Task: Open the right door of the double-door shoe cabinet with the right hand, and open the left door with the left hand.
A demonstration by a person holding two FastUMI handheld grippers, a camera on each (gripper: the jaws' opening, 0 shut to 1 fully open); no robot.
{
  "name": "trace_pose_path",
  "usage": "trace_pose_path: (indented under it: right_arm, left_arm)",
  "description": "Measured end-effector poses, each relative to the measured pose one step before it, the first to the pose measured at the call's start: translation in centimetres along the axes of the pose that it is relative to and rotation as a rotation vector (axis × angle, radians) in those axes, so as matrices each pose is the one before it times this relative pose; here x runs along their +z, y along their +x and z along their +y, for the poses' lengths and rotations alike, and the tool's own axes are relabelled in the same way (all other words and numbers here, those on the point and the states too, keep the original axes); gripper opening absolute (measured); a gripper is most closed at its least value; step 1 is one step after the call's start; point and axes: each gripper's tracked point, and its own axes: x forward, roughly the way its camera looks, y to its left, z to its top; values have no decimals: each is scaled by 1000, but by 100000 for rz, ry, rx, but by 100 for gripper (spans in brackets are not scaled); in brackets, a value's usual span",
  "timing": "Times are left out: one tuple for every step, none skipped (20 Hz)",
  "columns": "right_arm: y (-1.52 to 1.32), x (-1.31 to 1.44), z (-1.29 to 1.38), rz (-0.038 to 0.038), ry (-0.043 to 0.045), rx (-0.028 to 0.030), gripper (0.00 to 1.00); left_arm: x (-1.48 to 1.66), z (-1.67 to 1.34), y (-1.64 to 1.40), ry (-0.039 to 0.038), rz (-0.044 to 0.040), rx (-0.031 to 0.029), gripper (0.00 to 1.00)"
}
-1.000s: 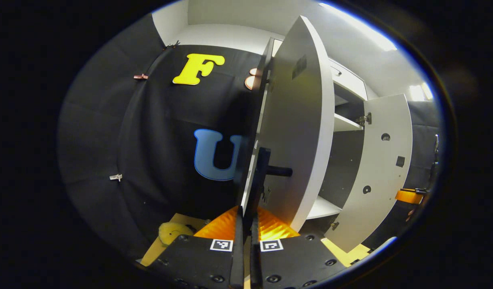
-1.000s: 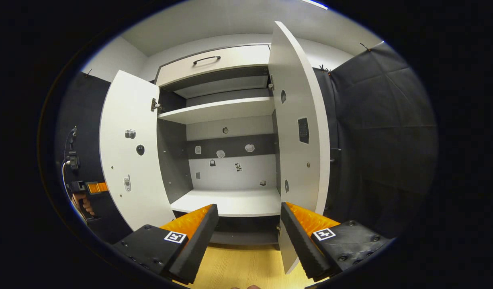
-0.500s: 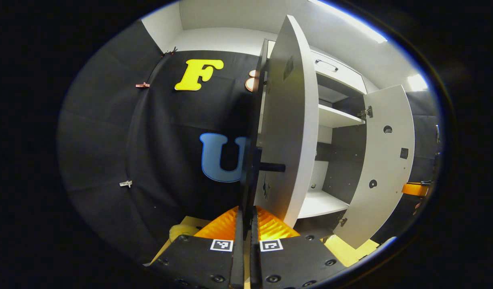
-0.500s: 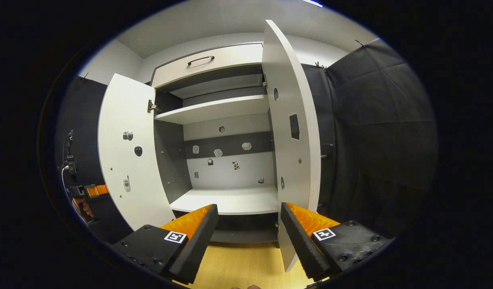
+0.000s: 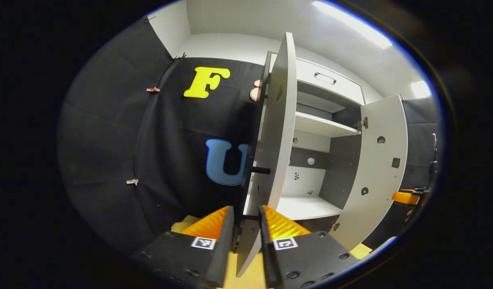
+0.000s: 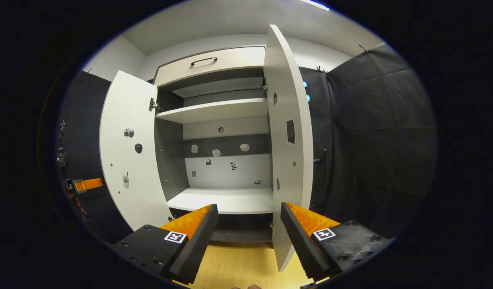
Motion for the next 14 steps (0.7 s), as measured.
trace_pose_path:
  right_arm:
    - [-77, 130, 266, -68, 6, 357, 98]
    - [-76, 86, 153, -188, -14, 298, 98]
    - [-78, 172, 158, -359, -182, 241, 98]
    - [-145, 120, 102, -578, -179, -107, 98]
    - [-98, 58, 172, -446, -148, 24, 98]
    - [-95, -33, 81, -94, 40, 1, 98]
    - [-158, 7, 165, 90, 158, 185, 98]
    - [-86, 10, 68, -4, 198, 29, 98]
    - [-12, -5, -74, 51, -62, -887, 98]
    - [110, -23, -145, 8, -351, -1004, 98]
    - [-165, 15, 80, -21, -233, -130, 98]
    - [-51, 53, 153, -69, 116, 301, 98]
    - [-254, 45, 187, -196, 4, 335, 98]
    - [-88, 87, -14, -379, -371, -304, 98]
  left_arm:
    - [-52, -143, -144, -126, -247, 331, 52]
    - [108, -176, -316, 300, -122, 68, 61]
    - [33, -514, -359, 1044, -25, -491, 75]
    - [128, -327, -296, 1591, -244, -289, 84]
    - [283, -583, -238, 1936, -1019, -1241, 93]
    - [365, -712, -160, 2099, -1059, -1141, 94]
    - [92, -481, -56, 1842, -416, -359, 95]
    - [210, -463, -123, 1944, -277, -131, 95]
    - [178, -506, -75, 1698, -194, 188, 95]
    - [209, -428, -68, 1236, -414, 392, 95]
    - [157, -599, -106, 752, -434, 188, 95]
    - [48, -504, -140, 570, -205, 178, 95]
    - [-45, -442, -72, 331, -39, 245, 95]
    - [-51, -492, 21, 536, 263, 9, 95]
